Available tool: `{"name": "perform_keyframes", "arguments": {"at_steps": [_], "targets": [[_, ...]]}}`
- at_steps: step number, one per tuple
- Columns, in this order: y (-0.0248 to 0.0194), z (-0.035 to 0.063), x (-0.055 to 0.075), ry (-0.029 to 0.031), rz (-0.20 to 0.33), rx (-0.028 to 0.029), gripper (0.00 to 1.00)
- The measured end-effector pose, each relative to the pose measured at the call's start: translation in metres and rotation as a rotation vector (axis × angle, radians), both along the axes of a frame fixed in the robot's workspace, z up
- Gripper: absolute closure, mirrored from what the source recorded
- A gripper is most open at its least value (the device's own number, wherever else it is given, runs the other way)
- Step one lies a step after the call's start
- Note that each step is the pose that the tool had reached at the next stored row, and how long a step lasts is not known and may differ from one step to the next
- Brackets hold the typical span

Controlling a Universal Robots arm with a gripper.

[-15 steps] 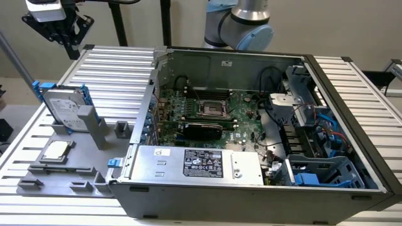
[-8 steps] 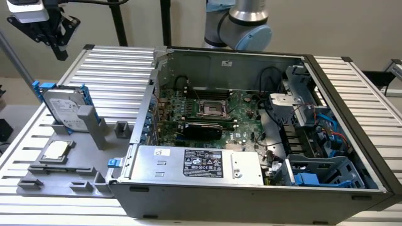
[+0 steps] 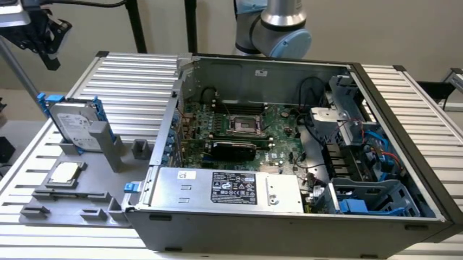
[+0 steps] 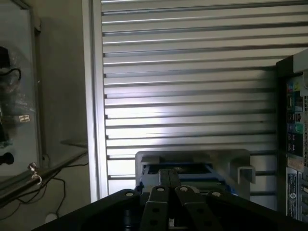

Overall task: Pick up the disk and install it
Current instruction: 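Reach for the disk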

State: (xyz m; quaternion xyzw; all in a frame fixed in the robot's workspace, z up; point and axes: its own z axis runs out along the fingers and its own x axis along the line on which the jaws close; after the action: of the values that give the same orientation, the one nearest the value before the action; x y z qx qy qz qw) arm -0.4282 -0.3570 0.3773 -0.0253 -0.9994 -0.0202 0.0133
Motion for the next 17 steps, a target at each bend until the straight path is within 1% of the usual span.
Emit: {"name": "perform_keyframes", "arguments": {"at_steps": [3, 5, 6, 10, 12, 14, 17], "targets": [[-0.0002, 0.0, -0.009, -0.001, 0.0, -0.0001, 0.89], [-0.0025, -0.0001, -0.01, -0.002, 0.0, 0.0, 0.89], [-0.0049, 0.0, -0.01, -0.0021, 0.0, 0.0, 0.89], [-0.0186, -0.0001, -0.01, -0.0022, 0.001, -0.0001, 0.89], [-0.0243, 0.0, -0.01, -0.0022, 0.001, -0.0001, 0.89], [-0.0286, 0.0, -0.007, -0.0022, 0.001, -0.0001, 0.89], [-0.0333, -0.0001, -0.001, -0.0024, 0.001, 0.0004, 0.89]]}}
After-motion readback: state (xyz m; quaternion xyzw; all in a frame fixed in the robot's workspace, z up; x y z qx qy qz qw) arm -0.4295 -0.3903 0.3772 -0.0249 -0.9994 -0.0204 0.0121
